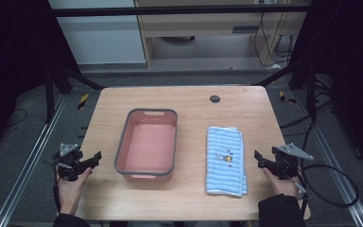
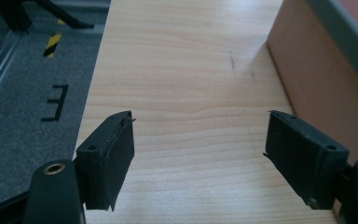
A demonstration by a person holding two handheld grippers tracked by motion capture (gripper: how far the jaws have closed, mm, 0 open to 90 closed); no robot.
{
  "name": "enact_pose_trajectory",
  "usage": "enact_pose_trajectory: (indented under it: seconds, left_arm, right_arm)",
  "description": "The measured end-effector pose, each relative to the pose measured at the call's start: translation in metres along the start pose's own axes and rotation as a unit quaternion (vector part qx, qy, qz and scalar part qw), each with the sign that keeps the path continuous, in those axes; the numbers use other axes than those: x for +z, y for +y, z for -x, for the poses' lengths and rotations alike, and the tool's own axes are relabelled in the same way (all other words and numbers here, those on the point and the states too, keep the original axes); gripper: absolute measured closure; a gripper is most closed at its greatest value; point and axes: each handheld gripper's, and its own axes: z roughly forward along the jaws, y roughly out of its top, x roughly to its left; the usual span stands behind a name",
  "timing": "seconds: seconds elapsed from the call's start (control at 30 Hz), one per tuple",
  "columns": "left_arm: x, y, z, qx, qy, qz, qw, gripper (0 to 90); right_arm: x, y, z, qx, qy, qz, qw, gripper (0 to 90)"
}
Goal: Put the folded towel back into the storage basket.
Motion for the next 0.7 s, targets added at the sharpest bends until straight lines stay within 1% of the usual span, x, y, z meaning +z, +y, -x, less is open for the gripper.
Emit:
enact_pose_trajectory:
  seconds: [0.03,0.07,0.1,0.13,0.23,0.3,0.33,0.4,0.43,0.47,0.5,0.53,0.57,0.6,0.63,0.67,0.7]
  left_arm:
    - [-0.003,0.001,0.002,0.002,0.001,0.006,1.0000,23.5]
    - [-0.003,0.001,0.002,0.002,0.001,0.006,1.0000,23.5]
    - [-0.008,0.003,0.007,0.005,-0.002,0.015,0.9999,23.3]
    - [-0.009,0.003,0.009,0.005,-0.005,0.019,0.9998,23.1]
    - [-0.014,0.007,0.013,0.008,-0.016,0.022,0.9996,21.2]
    - [-0.015,0.008,0.015,0.011,-0.016,0.023,0.9995,20.4]
    - [-0.017,0.009,0.017,0.015,-0.016,0.028,0.9994,20.4]
    - [-0.020,0.012,0.020,0.017,-0.023,0.027,0.9992,18.6]
    - [-0.022,0.013,0.024,0.018,-0.028,0.031,0.9990,17.3]
    - [-0.022,0.013,0.024,0.018,-0.028,0.031,0.9990,17.3]
    - [-0.024,0.015,0.027,0.020,-0.032,0.031,0.9988,16.9]
    - [-0.024,0.015,0.027,0.020,-0.032,0.031,0.9988,16.5]
    - [-0.025,0.016,0.029,0.020,-0.039,0.031,0.9986,16.3]
    - [-0.027,0.017,0.032,0.022,-0.041,0.034,0.9984,16.3]
    - [-0.027,0.017,0.032,0.022,-0.041,0.034,0.9984,16.4]
    - [-0.027,0.019,0.034,0.025,-0.044,0.035,0.9981,16.4]
    - [-0.028,0.020,0.036,0.026,-0.048,0.034,0.9979,16.5]
  right_arm:
    - [0.000,0.000,0.000,-0.001,0.000,-0.001,1.0000,26.9]
    - [0.000,0.000,0.000,-0.001,0.000,-0.001,1.0000,26.9]
    - [-0.001,0.002,-0.001,-0.003,0.002,-0.002,1.0000,27.7]
    - [-0.002,0.002,-0.001,-0.003,0.002,-0.003,1.0000,28.0]
    - [-0.004,0.004,-0.002,-0.004,0.004,0.002,1.0000,28.6]
    - [-0.005,0.005,-0.002,-0.003,0.005,0.002,1.0000,28.8]
    - [-0.005,0.005,-0.002,-0.003,0.005,0.003,1.0000,29.1]
    - [-0.006,0.008,-0.003,-0.003,0.009,0.000,1.0000,29.1]
    - [-0.006,0.010,-0.005,-0.007,0.015,0.005,0.9999,29.1]
    - [-0.006,0.010,-0.005,-0.007,0.015,0.005,0.9999,29.1]
    - [-0.007,0.013,-0.007,-0.014,0.019,0.005,0.9997,28.6]
    - [-0.007,0.013,-0.007,-0.014,0.019,0.005,0.9997,28.6]
    - [-0.008,0.016,-0.009,-0.013,0.025,0.004,0.9996,28.6]
    - [-0.008,0.017,-0.009,-0.015,0.026,0.001,0.9995,28.6]
    - [-0.008,0.017,-0.009,-0.015,0.026,0.001,0.9995,28.6]
    - [-0.009,0.018,-0.009,-0.018,0.026,0.001,0.9995,28.6]
    - [-0.010,0.019,-0.009,-0.015,0.030,0.004,0.9994,28.6]
